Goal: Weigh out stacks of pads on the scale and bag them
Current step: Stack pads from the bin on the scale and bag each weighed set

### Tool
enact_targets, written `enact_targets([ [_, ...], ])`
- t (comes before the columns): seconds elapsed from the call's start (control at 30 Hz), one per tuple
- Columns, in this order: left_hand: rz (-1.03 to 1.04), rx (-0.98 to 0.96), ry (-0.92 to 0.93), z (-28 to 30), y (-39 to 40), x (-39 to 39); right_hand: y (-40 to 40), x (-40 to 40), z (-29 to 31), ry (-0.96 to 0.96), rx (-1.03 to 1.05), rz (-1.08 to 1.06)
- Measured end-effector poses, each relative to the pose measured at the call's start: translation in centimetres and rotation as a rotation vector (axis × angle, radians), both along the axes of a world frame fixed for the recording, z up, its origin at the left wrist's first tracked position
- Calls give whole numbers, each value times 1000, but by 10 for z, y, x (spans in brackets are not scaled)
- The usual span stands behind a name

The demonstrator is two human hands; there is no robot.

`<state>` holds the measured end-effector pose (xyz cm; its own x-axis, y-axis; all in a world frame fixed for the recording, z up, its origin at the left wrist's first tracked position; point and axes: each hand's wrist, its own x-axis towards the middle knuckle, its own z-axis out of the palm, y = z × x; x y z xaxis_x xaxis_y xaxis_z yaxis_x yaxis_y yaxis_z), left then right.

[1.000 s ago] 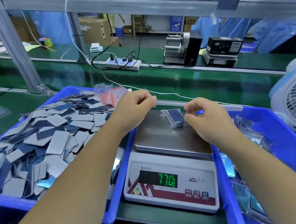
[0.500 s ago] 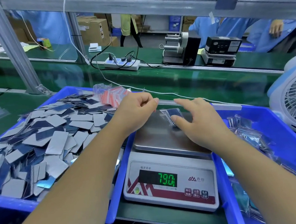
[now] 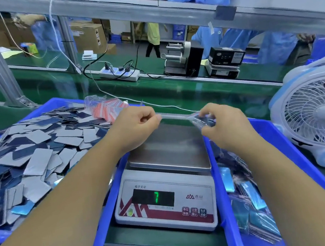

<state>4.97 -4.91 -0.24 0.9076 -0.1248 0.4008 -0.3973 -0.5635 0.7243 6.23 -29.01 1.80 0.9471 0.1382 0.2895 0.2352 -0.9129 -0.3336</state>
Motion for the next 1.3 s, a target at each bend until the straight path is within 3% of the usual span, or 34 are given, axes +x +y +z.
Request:
enact_targets([
  [0.07,4,1,4,0,0,0,-24,6,4,10,90,-159],
  [0.2,8,-9,39,-2,1,2,-48,11,-6,344,-132,-306],
  [0.27,15,-17,43,-4,3,3,-50,14,-10,396,-137,-329],
  [0.47,69,-40,65,-5,8,8,-40,14,-15,261,-71,-310],
  [0.63,367,-32,125,-4,5,14,-8,6,-20,102,-108,-127],
  [0.93,421,539,536,30,61,27,43,-14,-28,43,-103,190],
  [1.3,408,645,600,14,77,23,44,-17,-22,73,-83,239],
])
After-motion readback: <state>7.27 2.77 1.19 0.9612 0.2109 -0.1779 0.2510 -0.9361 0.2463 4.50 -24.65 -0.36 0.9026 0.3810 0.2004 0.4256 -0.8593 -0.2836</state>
